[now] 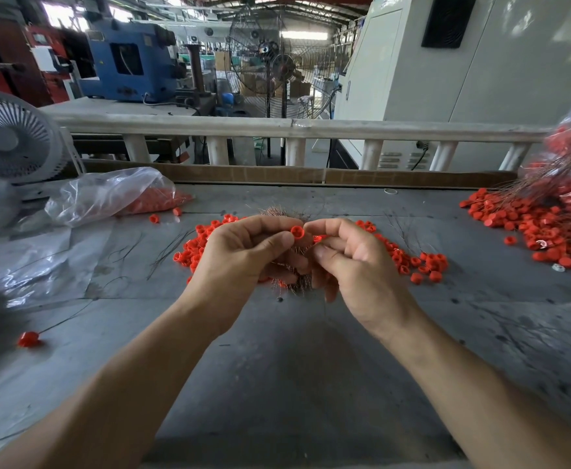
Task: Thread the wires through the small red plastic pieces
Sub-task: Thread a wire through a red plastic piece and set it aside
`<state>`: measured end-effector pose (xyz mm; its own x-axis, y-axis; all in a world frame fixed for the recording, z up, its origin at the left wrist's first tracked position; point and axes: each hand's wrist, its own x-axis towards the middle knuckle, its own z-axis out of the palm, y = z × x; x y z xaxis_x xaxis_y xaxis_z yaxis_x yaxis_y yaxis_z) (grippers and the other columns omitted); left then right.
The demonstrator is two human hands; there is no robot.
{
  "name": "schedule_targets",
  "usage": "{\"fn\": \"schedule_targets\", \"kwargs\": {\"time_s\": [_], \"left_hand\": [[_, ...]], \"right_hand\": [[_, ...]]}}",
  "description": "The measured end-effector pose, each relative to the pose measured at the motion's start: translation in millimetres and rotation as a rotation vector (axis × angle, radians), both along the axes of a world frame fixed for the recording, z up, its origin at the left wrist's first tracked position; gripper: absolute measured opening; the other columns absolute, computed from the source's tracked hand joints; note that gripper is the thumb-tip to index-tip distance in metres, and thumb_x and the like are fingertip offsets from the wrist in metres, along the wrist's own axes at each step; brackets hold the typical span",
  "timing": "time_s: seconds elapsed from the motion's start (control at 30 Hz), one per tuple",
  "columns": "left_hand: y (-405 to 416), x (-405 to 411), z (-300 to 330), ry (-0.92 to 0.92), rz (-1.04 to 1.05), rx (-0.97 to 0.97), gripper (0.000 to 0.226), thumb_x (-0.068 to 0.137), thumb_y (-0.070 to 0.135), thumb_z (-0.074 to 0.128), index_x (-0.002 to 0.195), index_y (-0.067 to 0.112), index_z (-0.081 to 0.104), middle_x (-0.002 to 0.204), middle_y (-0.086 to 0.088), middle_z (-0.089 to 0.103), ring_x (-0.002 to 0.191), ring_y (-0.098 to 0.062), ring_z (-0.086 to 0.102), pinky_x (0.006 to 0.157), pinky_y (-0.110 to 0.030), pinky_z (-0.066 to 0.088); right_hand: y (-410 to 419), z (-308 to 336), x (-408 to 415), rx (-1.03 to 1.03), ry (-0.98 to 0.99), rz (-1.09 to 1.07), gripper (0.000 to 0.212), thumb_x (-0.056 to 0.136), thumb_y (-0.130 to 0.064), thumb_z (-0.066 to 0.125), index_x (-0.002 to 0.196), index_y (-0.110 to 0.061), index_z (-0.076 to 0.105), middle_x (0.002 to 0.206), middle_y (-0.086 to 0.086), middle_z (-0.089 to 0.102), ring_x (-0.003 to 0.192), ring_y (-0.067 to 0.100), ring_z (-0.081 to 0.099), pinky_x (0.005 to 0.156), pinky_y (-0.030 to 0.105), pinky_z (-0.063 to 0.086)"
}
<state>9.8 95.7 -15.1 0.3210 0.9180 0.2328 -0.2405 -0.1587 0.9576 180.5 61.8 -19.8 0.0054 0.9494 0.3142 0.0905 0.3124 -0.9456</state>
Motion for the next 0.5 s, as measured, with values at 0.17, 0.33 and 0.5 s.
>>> {"fn": "schedule_targets", "kwargs": {"time_s": [0.17,0.33,0.5], "left_hand": [[0,0,-1,-0.018,-0.027,-0.012,0.019,0.082,0.020,0.071,0.100,0.015,0.078,0.104,-0.018,0.076,0.079,-0.025,0.075,0.066,-0.031,0.061],[0,0,-2,-0.034,-0.046,-0.027,0.016,0.082,0.020,0.071,0.096,0.016,0.078,0.103,-0.020,0.076,0.085,-0.028,0.076,0.070,-0.033,0.062],[1,0,-2,-0.040,-0.007,-0.033,0.020,0.089,0.013,0.067,0.107,0.004,0.069,0.101,-0.020,0.076,0.089,-0.030,0.076,0.072,-0.029,0.061]], "right_hand": [[-2,1,-1,-0.039,0.006,0.055,0.018,0.103,-0.003,0.053,0.112,-0.014,0.065,0.076,-0.004,0.074,0.064,0.009,0.068,0.050,0.017,0.048],[0,-1,5,-0.061,-0.132,0.059,0.025,0.101,-0.005,0.054,0.110,-0.025,0.066,0.085,0.000,0.077,0.075,0.018,0.072,0.056,0.028,0.051],[12,1,32,-0.019,-0.442,-0.289,0.013,0.092,-0.020,0.067,0.094,-0.031,0.072,0.080,-0.014,0.076,0.074,0.003,0.070,0.065,0.022,0.049]]}}
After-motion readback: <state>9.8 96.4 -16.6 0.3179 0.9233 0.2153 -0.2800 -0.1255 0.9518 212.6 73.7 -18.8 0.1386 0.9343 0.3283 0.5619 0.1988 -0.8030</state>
